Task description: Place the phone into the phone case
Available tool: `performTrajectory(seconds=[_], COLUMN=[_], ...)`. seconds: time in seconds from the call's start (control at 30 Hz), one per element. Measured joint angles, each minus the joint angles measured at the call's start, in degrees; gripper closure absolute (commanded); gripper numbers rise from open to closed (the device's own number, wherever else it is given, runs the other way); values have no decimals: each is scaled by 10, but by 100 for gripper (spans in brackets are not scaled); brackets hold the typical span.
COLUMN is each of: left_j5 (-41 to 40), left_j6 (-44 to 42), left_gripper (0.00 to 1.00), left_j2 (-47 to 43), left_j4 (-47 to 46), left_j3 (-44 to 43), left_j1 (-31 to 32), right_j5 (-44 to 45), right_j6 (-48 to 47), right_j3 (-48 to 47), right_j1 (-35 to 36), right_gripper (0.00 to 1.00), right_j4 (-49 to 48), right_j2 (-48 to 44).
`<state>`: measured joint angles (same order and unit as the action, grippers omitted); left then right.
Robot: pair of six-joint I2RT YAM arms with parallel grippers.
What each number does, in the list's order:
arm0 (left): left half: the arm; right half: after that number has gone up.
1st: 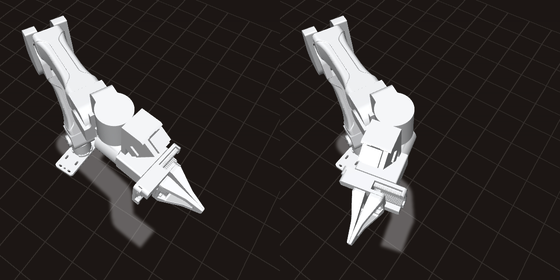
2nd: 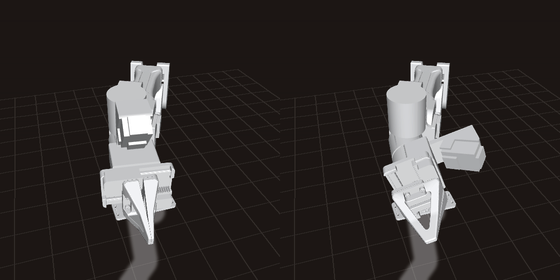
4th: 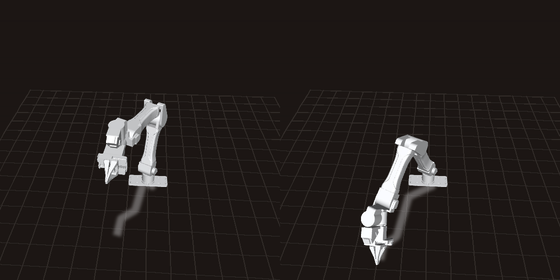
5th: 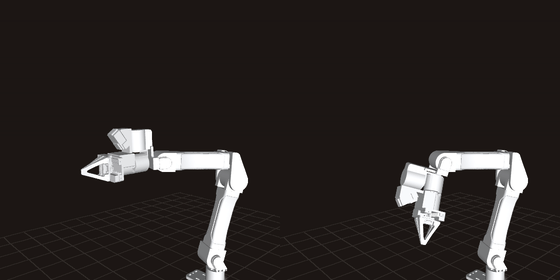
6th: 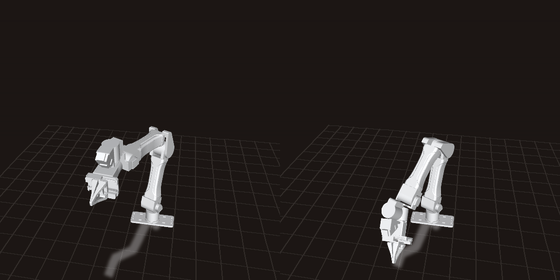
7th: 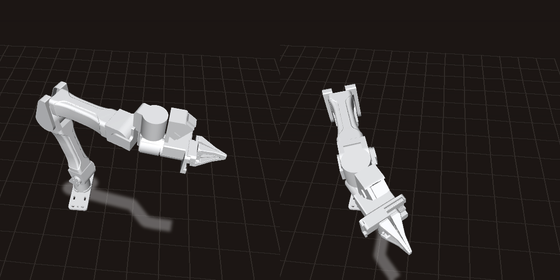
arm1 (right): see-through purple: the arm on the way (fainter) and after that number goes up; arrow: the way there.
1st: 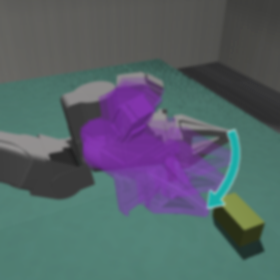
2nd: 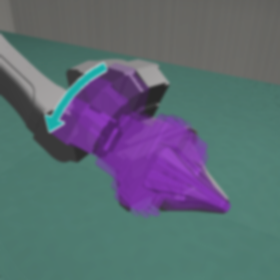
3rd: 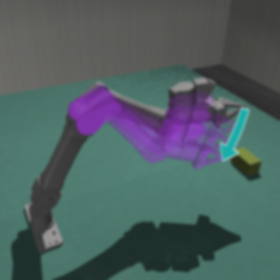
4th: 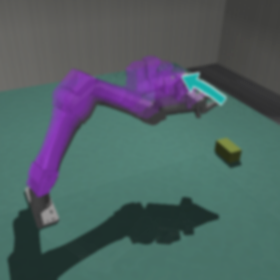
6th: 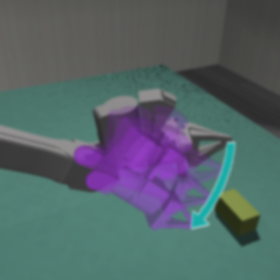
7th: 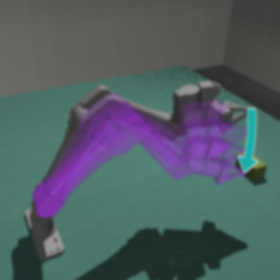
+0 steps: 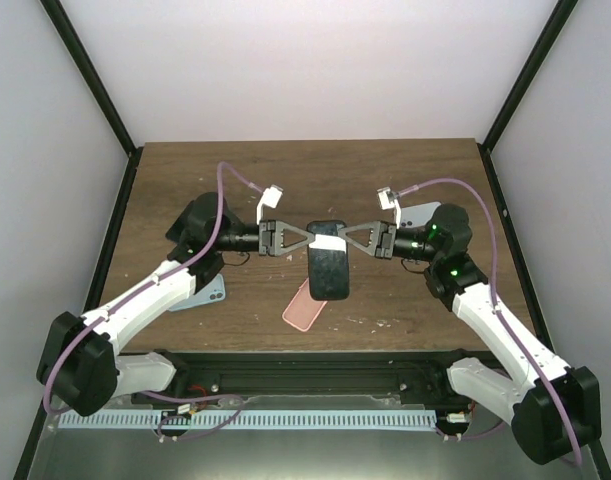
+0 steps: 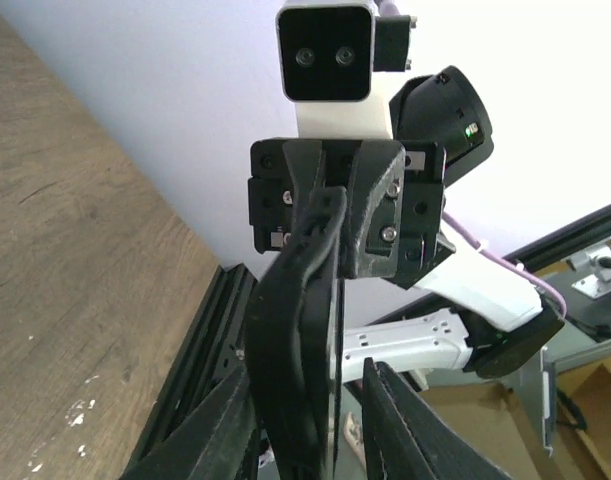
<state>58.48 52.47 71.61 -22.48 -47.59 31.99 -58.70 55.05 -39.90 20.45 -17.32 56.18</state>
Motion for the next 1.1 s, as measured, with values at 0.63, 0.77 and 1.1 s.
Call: performTrajectory(seconds=[0.63,0.77,1.1], left_j5=[-17,-12,3], left_j6=[-45,-49,-52], left_gripper=[100,100,100], left_j2=[2,0,-6], left_j4=[48,52,57], left_j3=[-2,-2,-2], left_j1=[-2,-4,-4], right_j5=[-2,2,2], right_j6=[-38,-45,-63], right_j3=[-1,-19,-53], right_j1=[0,0,0], right_gripper=[62,63,91], right_j4=[36,54,77], right_j2=[8,9,34])
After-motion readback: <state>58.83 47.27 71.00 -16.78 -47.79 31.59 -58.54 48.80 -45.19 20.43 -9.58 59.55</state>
